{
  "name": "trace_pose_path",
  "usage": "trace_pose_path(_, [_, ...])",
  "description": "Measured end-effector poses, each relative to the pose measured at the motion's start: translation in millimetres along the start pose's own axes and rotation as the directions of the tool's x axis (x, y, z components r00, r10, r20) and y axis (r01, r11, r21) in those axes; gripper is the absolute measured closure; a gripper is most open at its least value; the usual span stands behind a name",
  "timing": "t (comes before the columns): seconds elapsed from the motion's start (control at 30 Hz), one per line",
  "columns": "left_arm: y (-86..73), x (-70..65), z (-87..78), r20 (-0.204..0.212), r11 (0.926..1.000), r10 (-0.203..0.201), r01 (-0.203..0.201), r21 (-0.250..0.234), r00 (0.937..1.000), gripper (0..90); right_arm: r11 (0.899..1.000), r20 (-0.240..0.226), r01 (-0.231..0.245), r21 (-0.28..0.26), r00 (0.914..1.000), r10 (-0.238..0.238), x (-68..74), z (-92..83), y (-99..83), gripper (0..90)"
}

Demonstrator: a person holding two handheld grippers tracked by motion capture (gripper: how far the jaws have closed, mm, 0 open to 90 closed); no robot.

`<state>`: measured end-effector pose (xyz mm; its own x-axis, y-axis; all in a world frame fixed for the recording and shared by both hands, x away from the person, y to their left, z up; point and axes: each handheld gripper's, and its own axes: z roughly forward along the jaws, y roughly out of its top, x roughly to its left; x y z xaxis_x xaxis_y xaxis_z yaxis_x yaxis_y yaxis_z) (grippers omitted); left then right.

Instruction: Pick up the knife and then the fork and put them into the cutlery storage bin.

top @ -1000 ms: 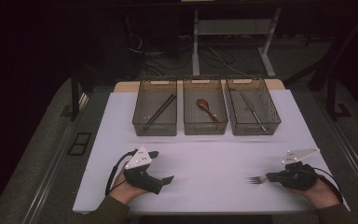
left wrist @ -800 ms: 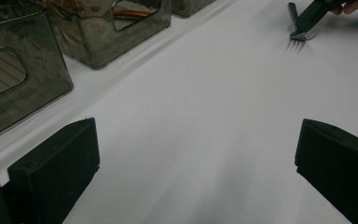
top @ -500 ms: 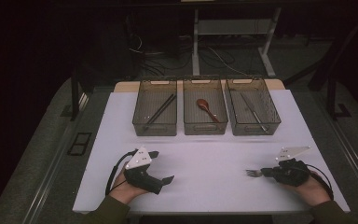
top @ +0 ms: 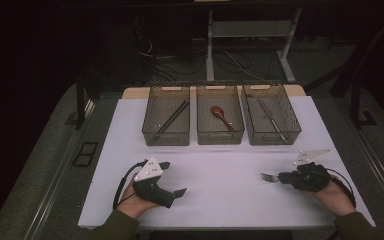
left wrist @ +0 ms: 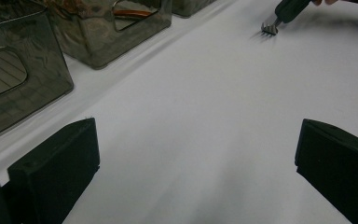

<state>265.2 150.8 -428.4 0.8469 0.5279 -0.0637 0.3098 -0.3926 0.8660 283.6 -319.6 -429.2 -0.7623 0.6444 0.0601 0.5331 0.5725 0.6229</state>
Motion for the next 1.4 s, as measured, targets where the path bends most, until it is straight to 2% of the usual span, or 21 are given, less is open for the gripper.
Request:
trace_pose_path(0.03, [0.1,0.2,0.0,0.0,1.0,0.003,-0.003,0.0,1.0,0.0,1.0,0.029,0.024,0.014,0.9993,-0.024,-0.4,-3.9,2.8,76.6])
trace_pose_path(0.1, [0.0,0.0,0.1,0.002,1.0,0.002,-0.002,0.0,1.0,0.0,0.996,0.048,0.067,0.056,0.9964,-0.07,-3.8,-9.8,8.7,71.3])
trace_pose_path(0.17, [-0.1,0.0,0.1,0.002,1.0,0.002,-0.002,0.0,1.0,0.0,0.99,0.055,0.105,0.092,0.9923,-0.111,-9.2,-13.8,14.2,66.9])
trace_pose_path(0.23, [-0.3,0.3,0.3,0.003,1.0,0.0,0.0,0.0,1.0,0.0,0.983,0.054,0.12,0.142,0.9902,-0.129,-13.5,-16.0,19.4,64.5])
trace_pose_path(0.33, [-0.5,0.4,0.8,0.003,1.0,0.0,0.0,0.001,1.0,0.0,0.962,0.013,0.17,0.213,0.9842,-0.177,-19.5,-14.7,26.0,61.7])
trace_pose_path(0.57, [-0.3,0.3,0.3,0.004,1.0,-0.001,0.001,0.0,1.0,0.0,0.9,-0.085,0.272,0.341,0.9621,-0.259,-23.1,1.3,35.1,62.6])
trace_pose_path(0.7, [-0.4,0.2,0.3,0.005,1.0,-0.001,0.001,0.0,1.0,0.0,0.876,-0.107,0.296,0.381,0.9552,-0.276,-22.6,10.2,35.3,67.2])
trace_pose_path(0.77, [-0.4,0.2,0.4,0.006,1.0,0.0,0.0,0.0,1.0,0.0,0.865,-0.121,0.298,0.404,0.9544,-0.273,-21.1,13.8,34.8,70.4])
trace_pose_path(0.8, [-0.4,0.1,0.5,0.006,1.0,0.0,0.0,0.0,1.0,0.0,0.857,-0.128,0.311,0.411,0.9504,-0.284,-21.3,15.1,34.9,71.3])
trace_pose_path(0.87, [-0.4,0.2,0.6,0.007,1.0,0.001,-0.001,0.001,1.0,0.0,0.849,-0.134,0.326,0.416,0.9452,-0.298,-21.7,15.6,36.0,74.2])
trace_pose_path(0.9, [-0.3,0.3,0.7,0.006,1.0,0.003,-0.003,0.002,1.0,0.0,0.849,-0.142,0.32,0.42,0.9475,-0.286,-20.3,16.0,36.5,75.1])
trace_pose_path(1.07, [-0.2,-0.2,0.6,0.006,1.0,0.002,-0.002,0.004,1.0,0.0,0.821,-0.153,0.357,0.446,0.934,-0.323,-17.2,18.4,39.8,78.7])
trace_pose_path(1.17, [-0.3,-0.1,0.5,0.006,1.0,0.002,-0.002,0.004,1.0,0.0,0.814,-0.164,0.358,0.458,0.9338,-0.318,-15.9,19.3,41.1,83.4])
trace_pose_path(1.4, [-0.2,0.0,0.6,0.006,1.0,0.002,-0.002,0.004,1.0,0.0,0.822,-0.159,0.339,0.457,0.9407,-0.3,-16.4,19.5,41.0,85.2])
